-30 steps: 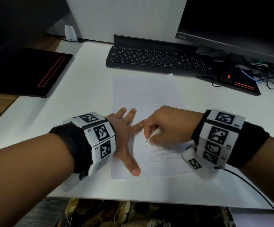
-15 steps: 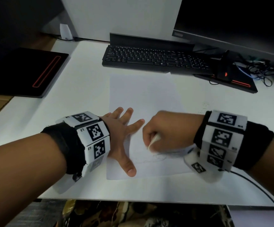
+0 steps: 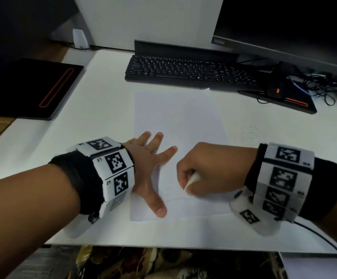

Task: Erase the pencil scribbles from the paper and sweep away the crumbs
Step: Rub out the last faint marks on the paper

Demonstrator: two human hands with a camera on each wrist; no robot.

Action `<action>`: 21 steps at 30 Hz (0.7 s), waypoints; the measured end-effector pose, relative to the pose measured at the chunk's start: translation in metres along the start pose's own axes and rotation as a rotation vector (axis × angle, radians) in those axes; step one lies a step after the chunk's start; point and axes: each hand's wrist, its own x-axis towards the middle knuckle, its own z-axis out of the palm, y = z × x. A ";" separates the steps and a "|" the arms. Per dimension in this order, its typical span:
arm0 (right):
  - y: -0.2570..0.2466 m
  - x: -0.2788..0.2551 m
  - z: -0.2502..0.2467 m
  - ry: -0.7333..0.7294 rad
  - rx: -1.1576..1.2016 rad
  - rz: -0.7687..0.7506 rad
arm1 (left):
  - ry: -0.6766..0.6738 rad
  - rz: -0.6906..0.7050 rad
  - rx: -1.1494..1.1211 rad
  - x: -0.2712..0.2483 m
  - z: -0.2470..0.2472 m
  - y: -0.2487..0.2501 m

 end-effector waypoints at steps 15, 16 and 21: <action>0.023 0.002 -0.012 0.070 0.019 0.140 | 0.012 -0.012 0.012 -0.003 -0.003 0.004; 0.022 0.002 -0.011 0.062 0.023 0.141 | 0.022 -0.011 0.028 -0.003 -0.005 0.005; 0.021 0.002 -0.012 0.075 0.018 0.159 | 0.154 0.046 0.054 0.003 -0.020 0.025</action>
